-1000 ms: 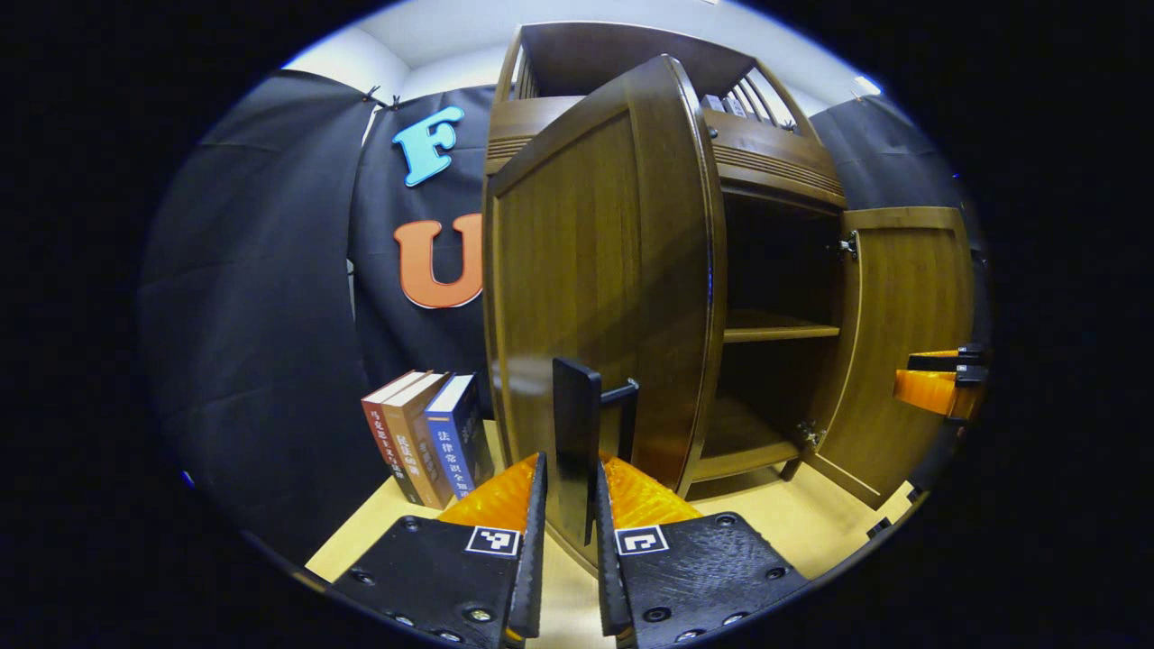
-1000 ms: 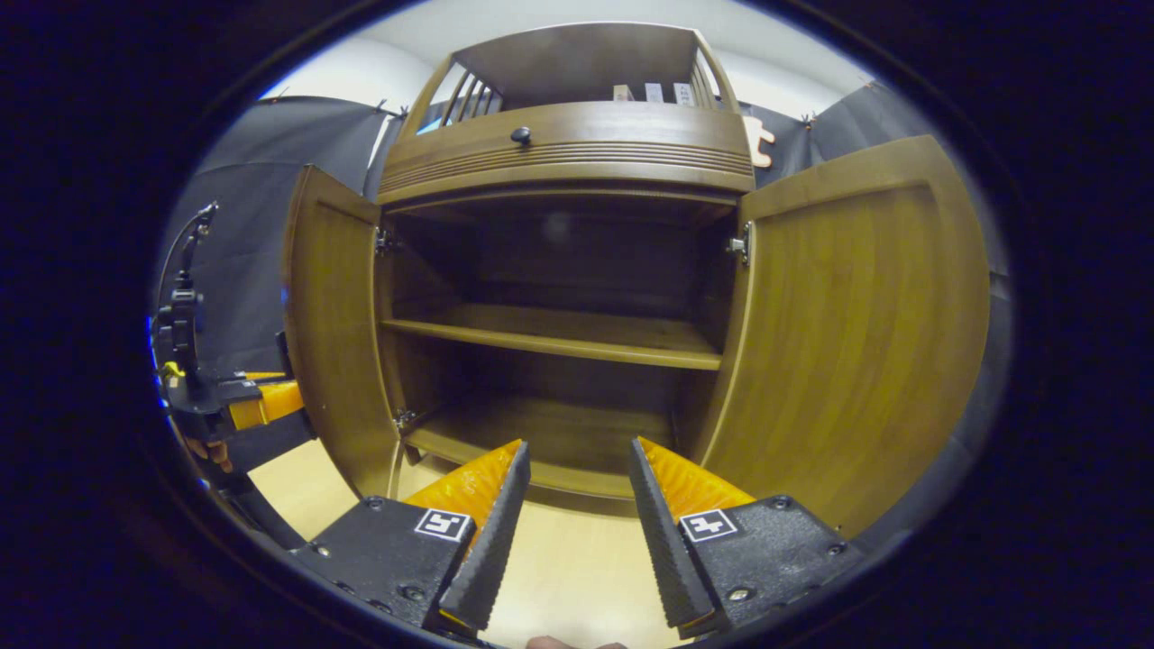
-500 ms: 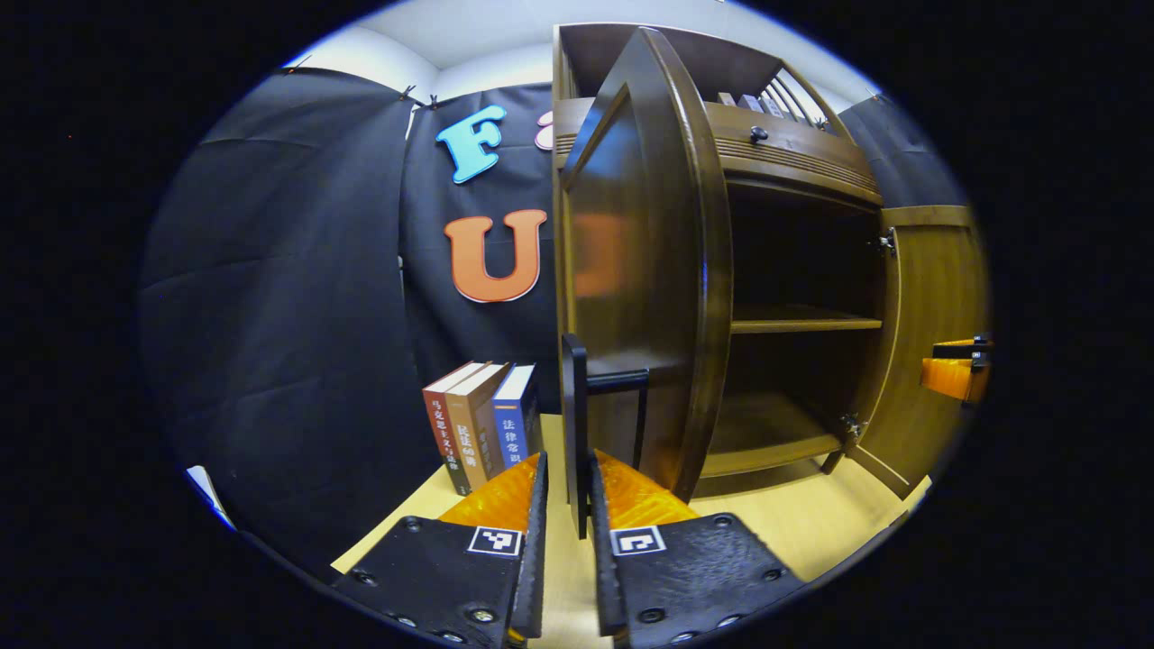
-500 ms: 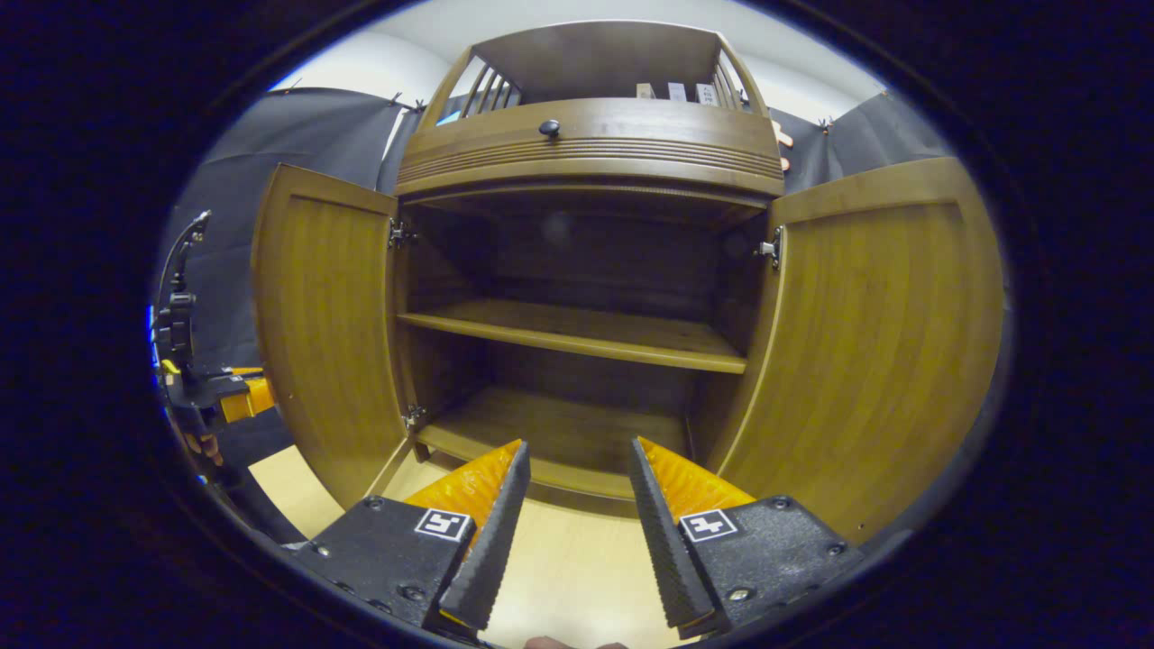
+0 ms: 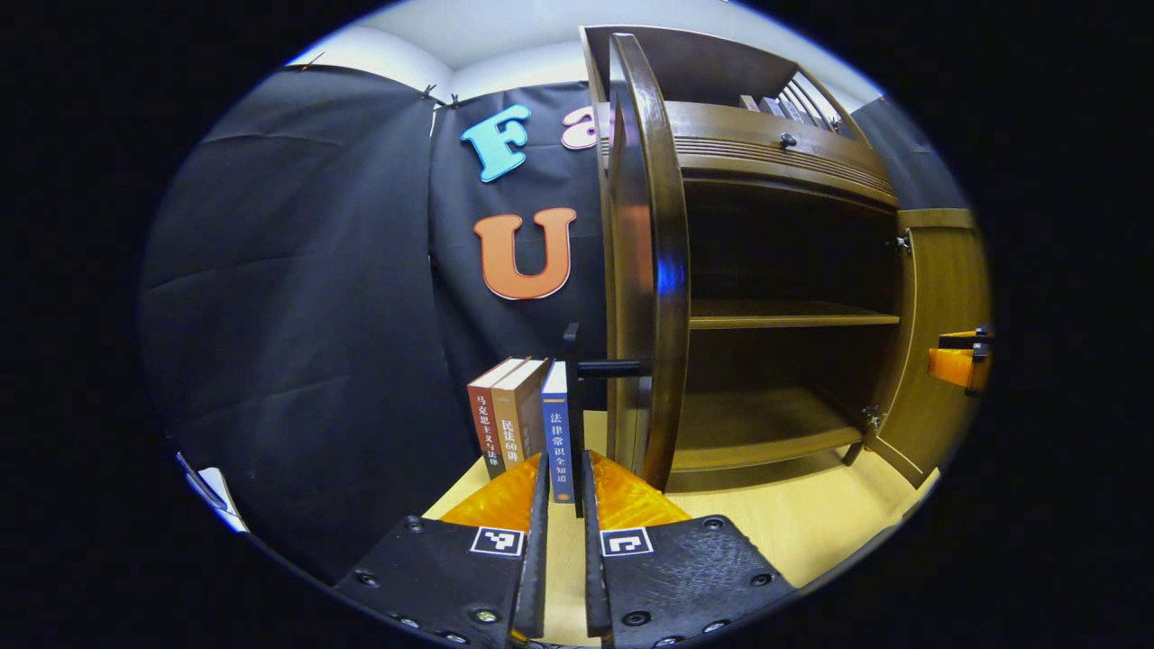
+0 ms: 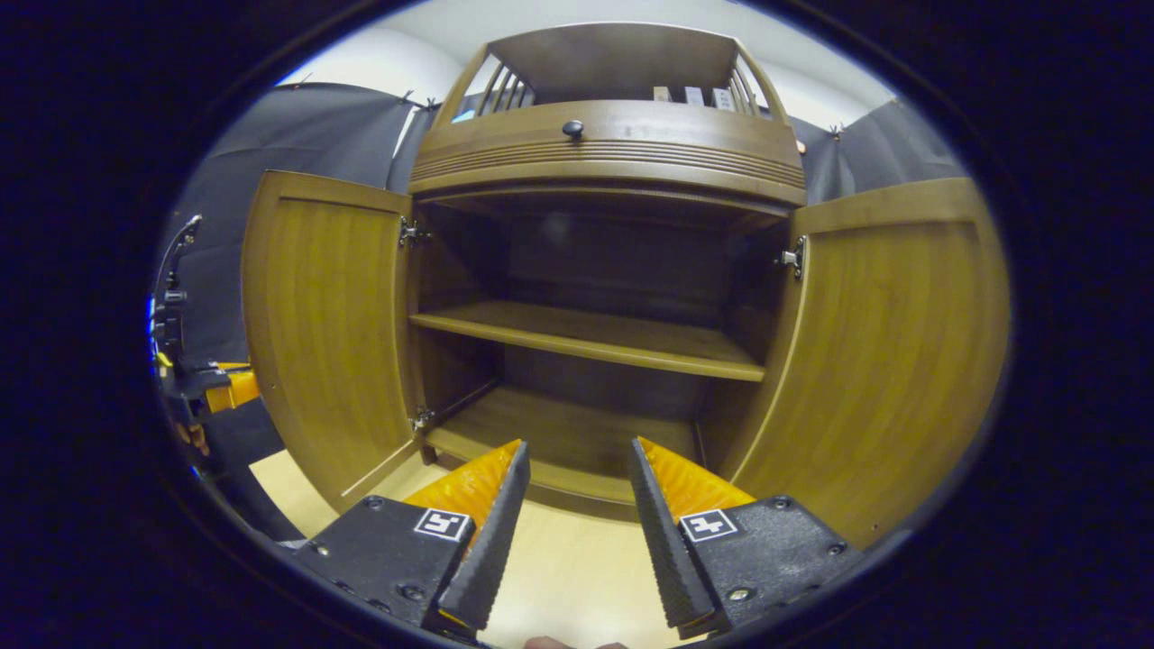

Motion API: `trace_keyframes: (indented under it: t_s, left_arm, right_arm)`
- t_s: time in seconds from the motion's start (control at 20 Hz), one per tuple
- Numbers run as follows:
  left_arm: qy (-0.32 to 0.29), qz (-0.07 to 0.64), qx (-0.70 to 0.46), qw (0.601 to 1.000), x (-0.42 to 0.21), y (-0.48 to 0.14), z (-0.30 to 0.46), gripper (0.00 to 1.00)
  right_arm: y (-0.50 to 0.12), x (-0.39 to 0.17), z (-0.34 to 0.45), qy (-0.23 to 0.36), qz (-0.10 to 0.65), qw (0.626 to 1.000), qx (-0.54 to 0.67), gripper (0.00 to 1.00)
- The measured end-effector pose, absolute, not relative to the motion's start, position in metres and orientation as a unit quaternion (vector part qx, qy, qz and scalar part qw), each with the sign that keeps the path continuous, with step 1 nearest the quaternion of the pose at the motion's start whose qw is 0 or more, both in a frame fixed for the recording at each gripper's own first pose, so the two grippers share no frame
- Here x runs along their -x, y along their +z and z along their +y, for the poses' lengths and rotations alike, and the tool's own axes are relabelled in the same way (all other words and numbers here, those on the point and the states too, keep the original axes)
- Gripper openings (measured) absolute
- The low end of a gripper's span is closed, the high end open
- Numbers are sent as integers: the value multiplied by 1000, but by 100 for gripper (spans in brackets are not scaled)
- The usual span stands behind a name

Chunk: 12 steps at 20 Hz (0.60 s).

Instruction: Open the right door of the double-door shoe cabinet with the right hand, and open the left door with the left hand.

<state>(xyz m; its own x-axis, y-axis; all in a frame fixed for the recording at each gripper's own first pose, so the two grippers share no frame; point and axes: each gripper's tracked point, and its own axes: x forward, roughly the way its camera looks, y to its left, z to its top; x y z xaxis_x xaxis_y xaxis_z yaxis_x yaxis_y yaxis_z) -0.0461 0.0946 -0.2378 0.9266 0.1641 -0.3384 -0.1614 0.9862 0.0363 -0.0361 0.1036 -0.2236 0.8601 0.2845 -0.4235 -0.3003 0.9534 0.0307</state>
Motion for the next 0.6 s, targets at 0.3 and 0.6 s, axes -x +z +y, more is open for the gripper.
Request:
trace_keyframes:
  t_s: [0.3,0.6]
  left_arm:
    - [131,169,-23,977,68,-223,129,17]
    - [124,127,-24,984,73,-178,112,17]
  right_arm:
    - [-216,36,99,150,209,966,17,75]
    - [-176,30,80,126,177,976,2,82]
